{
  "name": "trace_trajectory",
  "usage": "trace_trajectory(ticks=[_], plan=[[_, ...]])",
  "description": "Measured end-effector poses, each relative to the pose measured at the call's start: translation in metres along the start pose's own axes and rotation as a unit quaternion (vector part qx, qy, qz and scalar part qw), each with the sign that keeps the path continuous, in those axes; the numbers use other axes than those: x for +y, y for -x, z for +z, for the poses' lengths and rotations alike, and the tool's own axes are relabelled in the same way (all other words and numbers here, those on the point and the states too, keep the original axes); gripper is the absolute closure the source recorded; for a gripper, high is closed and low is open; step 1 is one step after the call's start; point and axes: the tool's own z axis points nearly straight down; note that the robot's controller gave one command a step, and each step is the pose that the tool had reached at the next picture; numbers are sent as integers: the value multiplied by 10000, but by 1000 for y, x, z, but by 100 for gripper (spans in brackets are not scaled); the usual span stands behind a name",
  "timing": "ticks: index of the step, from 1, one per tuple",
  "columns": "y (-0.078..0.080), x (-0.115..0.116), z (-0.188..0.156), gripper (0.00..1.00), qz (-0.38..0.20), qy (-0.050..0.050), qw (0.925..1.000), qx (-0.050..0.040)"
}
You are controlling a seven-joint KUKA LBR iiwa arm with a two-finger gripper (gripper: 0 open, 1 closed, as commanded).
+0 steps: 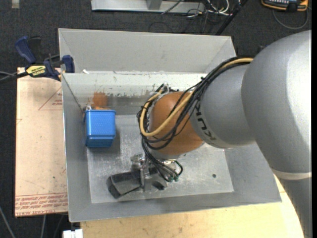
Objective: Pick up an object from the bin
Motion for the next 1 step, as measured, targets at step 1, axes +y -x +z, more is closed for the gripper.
trace_trajectory(ticks=[1], plan=[[14,-13,-133,100,249,0,9997,10]])
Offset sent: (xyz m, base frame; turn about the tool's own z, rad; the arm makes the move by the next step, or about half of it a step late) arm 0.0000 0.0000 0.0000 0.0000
